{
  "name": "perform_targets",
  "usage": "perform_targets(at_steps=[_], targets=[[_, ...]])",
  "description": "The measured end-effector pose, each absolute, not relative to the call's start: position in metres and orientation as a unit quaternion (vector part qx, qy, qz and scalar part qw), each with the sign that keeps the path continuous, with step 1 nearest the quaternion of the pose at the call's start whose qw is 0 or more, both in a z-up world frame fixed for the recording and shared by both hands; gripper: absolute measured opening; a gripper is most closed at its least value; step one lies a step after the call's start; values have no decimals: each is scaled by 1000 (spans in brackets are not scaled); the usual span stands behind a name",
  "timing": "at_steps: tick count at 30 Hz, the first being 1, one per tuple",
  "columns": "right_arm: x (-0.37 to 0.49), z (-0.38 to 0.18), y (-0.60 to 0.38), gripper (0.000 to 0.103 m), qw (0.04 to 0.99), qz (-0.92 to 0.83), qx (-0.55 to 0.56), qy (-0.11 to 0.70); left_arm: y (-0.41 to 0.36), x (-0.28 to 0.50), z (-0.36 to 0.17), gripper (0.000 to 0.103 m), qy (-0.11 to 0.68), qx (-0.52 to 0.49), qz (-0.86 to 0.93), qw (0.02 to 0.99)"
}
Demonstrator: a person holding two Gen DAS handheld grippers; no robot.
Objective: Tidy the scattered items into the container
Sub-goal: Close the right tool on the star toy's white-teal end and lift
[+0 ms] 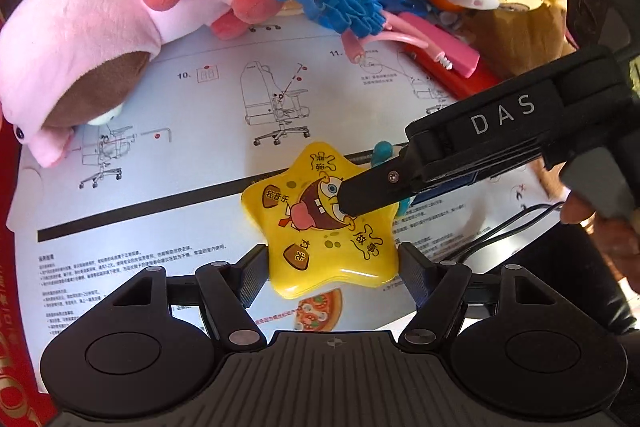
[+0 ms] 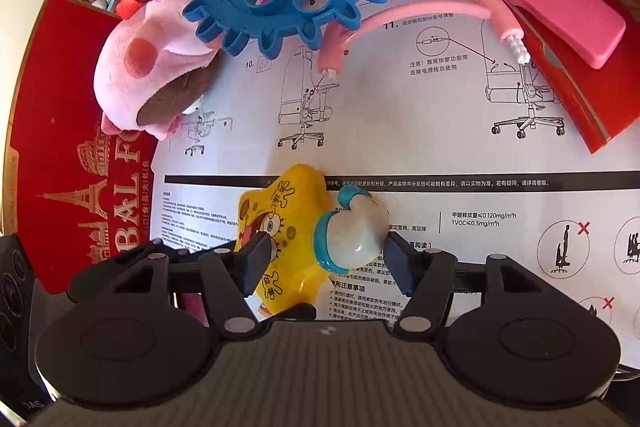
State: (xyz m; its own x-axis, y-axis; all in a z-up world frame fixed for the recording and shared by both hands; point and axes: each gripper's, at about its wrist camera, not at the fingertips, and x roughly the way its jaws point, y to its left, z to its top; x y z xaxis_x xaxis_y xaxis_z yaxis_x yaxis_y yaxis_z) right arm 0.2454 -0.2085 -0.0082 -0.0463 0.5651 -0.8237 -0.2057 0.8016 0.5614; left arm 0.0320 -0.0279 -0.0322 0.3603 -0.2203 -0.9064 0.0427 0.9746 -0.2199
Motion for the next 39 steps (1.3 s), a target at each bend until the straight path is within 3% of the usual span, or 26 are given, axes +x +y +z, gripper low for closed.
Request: perform_targets(at_steps=[2,6,12,16,19,24,31,36,39], targets=[[246,-7,-208,68,678,283,138,664,-29,33,-31,71,562,-79,-81,820],[242,0,-206,56,690,287,130,652,-41,33,-39,71,574,-35,-67,816],[242,15,-202,49,702,296,128,634,-51,32,-33,75,566,22,-51,823],[243,24,-201,47,700,307,139,629,-51,33,-33,81,564,34,-47,824],[241,29,-198,47,693,322,147,629,-49,33,-33,72,564,22,-59,824],[235,36,-192,46,699,336,129,617,-40,33,-33,72,565,-6,-73,822],[239,30,-197,39,672,321,179,642,-43,33,-35,80,559,19,-46,828],[232,31,-190,35,654,325,190,656,-43,32,-27,78,536,16,-48,843],[229,33,-186,34,670,324,167,646,-37,30,-26,68,529,19,-43,847]])
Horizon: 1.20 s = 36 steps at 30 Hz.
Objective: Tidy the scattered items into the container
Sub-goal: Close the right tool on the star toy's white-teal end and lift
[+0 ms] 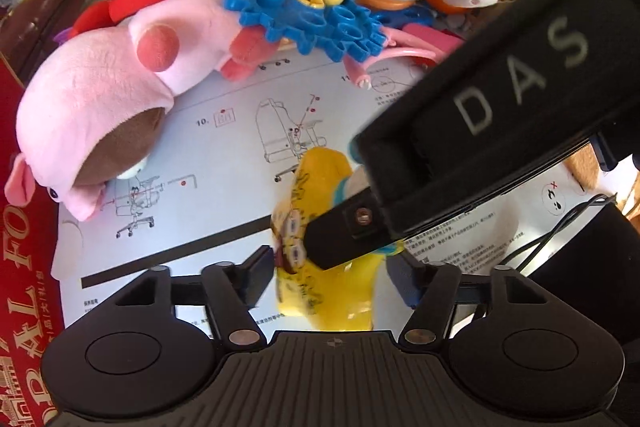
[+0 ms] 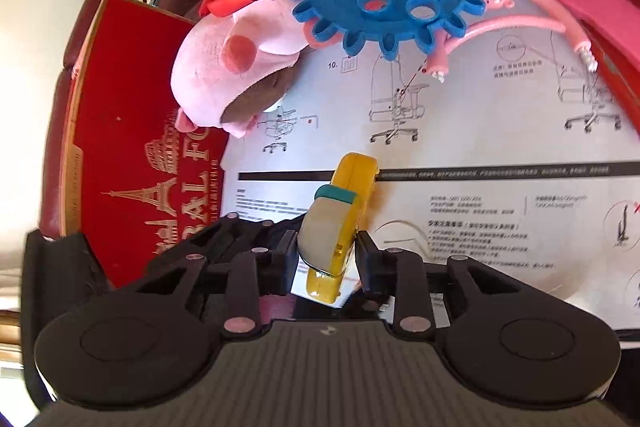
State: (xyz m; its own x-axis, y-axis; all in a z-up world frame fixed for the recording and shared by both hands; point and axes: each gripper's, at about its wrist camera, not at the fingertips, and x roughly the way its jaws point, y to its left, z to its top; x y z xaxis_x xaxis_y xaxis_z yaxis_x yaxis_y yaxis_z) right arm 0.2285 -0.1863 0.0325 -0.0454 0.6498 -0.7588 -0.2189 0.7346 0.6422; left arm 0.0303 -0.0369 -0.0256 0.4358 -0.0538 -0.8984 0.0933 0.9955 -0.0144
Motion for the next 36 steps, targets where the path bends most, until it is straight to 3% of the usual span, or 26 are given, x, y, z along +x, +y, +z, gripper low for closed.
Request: perform_targets(at_steps=[1,2,23,36], targets=[[229,33,-187,33,675,320,162,645,-33,29,-25,56,528,15,-45,848],[229,32,-189,33,676,319,165,644,-29,28,-25,56,527,7,-49,848],[228,39,-176,36,694,311,143,634,-22,29,-23,53,539,-45,-27,841],[228,41,-170,34,701,312,127,629,-6,29,-29,59,550,-66,-2,832]])
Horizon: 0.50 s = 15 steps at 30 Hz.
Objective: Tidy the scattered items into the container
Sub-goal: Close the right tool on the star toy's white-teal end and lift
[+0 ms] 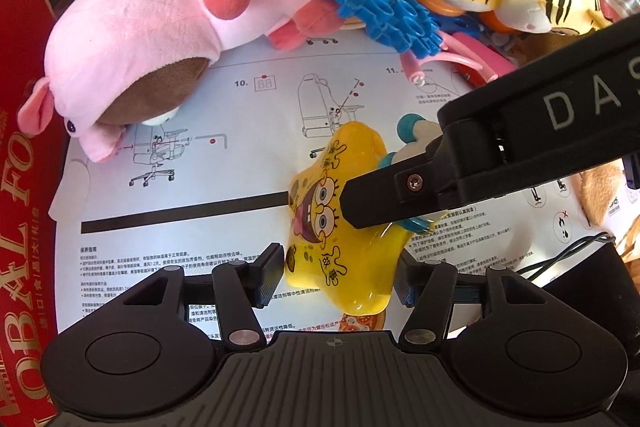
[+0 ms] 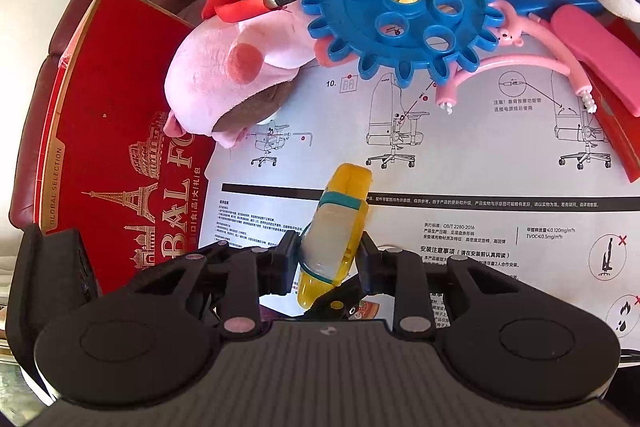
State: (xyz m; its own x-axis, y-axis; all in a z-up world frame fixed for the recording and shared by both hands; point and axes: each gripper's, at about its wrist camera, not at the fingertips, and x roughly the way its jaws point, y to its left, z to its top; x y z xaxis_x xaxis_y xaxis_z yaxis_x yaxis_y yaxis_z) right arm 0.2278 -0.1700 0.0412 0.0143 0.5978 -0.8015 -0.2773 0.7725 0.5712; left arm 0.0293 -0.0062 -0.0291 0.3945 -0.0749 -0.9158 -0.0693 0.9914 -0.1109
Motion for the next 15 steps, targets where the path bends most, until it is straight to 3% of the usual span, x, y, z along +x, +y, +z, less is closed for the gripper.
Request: perform_targets(at_steps=[15], targets=[[234,40,-165,35,698,311,131,631,2,32,-30,57,549,-59,6,834]])
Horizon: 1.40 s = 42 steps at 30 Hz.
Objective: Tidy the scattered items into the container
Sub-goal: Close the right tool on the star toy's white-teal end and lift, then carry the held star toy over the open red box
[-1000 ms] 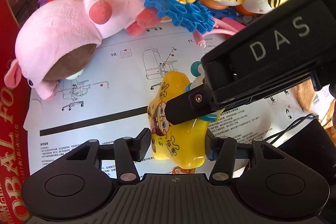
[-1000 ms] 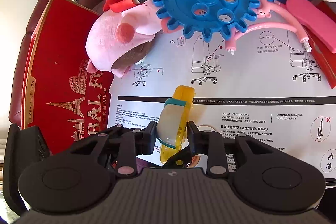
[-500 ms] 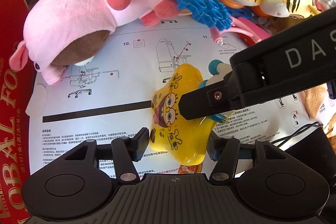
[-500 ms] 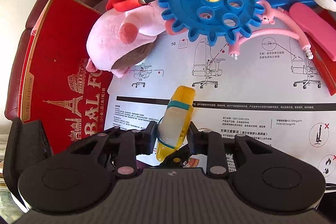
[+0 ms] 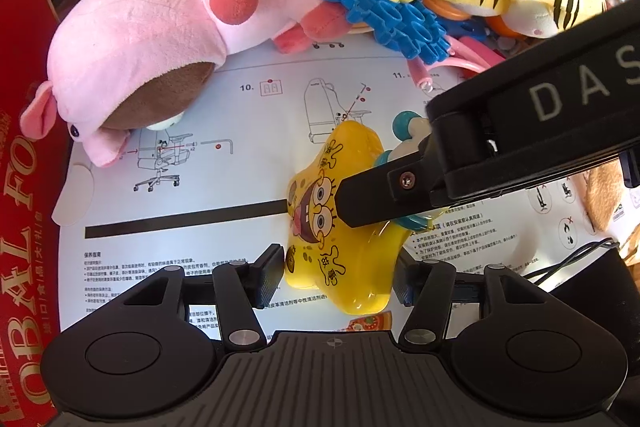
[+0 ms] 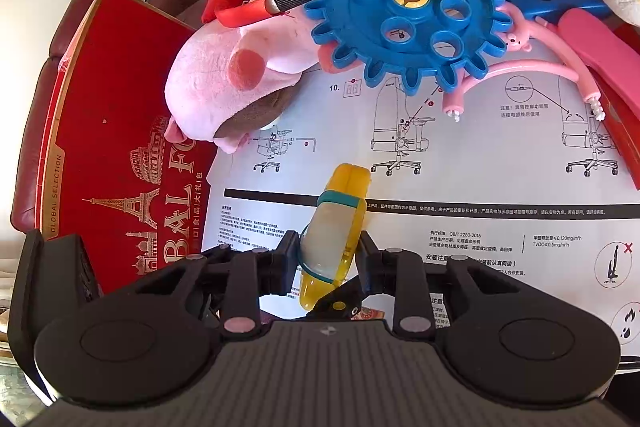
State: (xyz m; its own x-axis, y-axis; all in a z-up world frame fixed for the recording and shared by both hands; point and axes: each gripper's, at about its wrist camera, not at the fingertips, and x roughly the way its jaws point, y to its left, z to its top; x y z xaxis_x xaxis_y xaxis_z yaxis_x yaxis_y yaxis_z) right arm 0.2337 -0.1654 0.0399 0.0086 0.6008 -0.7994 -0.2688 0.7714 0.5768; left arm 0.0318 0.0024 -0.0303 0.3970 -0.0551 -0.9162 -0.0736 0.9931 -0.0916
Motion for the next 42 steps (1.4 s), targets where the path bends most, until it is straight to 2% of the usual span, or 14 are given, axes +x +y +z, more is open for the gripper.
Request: perform_targets(at_steps=[12,17,29,37,42], targets=[[237,37,-166,32,705,304,129,628,4,42,-37,60,555,-51,28,830],[239,36,-166,32,706,303,134,626,5,40,-37,56,550,-46,29,833],[239,39,-164,32,711,305,134,619,15,38,-36,55,545,-55,32,836],[233,61,-168,32,726,323,131,592,15,28,-13,55,517,-39,45,854],[228,95,-165,32,742,354,117,557,41,22,29,55,478,-29,67,875]])
